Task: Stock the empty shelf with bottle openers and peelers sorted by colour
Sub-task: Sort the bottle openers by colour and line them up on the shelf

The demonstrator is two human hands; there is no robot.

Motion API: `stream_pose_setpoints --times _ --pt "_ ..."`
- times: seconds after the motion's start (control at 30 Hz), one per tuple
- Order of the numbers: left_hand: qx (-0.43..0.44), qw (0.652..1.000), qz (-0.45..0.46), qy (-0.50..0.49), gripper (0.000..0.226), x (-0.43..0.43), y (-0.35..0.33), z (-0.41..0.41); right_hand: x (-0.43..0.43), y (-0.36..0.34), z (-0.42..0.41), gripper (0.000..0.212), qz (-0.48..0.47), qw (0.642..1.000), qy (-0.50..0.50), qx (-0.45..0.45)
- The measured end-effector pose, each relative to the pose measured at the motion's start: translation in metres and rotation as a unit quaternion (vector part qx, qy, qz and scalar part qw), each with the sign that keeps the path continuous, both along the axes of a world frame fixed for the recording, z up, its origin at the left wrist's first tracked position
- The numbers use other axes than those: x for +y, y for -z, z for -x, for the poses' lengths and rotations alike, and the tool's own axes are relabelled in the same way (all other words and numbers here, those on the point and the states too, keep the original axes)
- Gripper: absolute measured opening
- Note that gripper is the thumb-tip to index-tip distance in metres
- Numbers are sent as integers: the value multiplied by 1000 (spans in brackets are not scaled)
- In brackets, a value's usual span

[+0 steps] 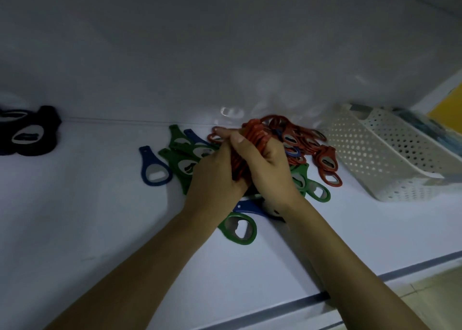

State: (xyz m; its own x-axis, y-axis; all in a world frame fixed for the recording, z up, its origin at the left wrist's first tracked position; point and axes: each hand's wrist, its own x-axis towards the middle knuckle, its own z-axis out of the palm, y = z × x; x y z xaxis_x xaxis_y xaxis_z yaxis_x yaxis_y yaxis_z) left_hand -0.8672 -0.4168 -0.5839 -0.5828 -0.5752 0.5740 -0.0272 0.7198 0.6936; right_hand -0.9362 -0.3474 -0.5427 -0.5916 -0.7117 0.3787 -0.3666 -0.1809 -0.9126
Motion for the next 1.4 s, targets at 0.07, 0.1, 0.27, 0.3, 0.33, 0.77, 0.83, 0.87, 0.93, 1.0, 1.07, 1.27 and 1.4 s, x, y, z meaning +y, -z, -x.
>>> stream_pose_setpoints --times 0.07,0.1,0.27,0.3,0.33,0.77,0.83,0.87,0.93,1.0,1.07,1.27,1.4 --pt "40 998 -15 55 40 3 -4 -2 5 -8 -5 26 23 999 2 -28" --pt "78 991 -23 106 37 4 -8 -4 9 -13 -8 22 39 997 0 -60" --pt "254 858 -407 184 36 23 -43 -13 13 -35 -30 14 135 968 30 -209" --pt "274 778 -531 193 38 24 -50 -15 7 -36 -41 11 139 964 36 -223" --pt "293 694 -627 200 38 24 -58 -18 0 -35 -52 10 136 963 39 -230" --pt "251 890 -368 -94 22 -48 -23 -203 -116 -29 -202 21 29 930 -68 -361" --pt "159 942 -252 -157 11 -59 -9 -240 -132 -27 -224 19 -2 906 -104 -411" --pt "153 944 -241 -166 14 -64 -6 -255 -137 -26 -235 18 -24 901 -133 -411" --pt "190 932 -261 -162 17 -72 -9 -281 -143 -22 -253 17 -75 909 -208 -352" --pt "239 906 -321 -141 17 -77 -16 -299 -143 -18 -255 17 -103 928 -268 -236" --pt "258 883 -375 -116 15 -81 -17 -311 -140 -18 -246 22 -98 938 -298 -145" --pt "191 899 -382 -99 10 -86 -26 -317 -150 -23 -226 8 -126 939 -300 -111" --pt "-36 939 -257 -225 33 -100 -24 -329 -170 -15 -230 6 -216 904 -275 -247"
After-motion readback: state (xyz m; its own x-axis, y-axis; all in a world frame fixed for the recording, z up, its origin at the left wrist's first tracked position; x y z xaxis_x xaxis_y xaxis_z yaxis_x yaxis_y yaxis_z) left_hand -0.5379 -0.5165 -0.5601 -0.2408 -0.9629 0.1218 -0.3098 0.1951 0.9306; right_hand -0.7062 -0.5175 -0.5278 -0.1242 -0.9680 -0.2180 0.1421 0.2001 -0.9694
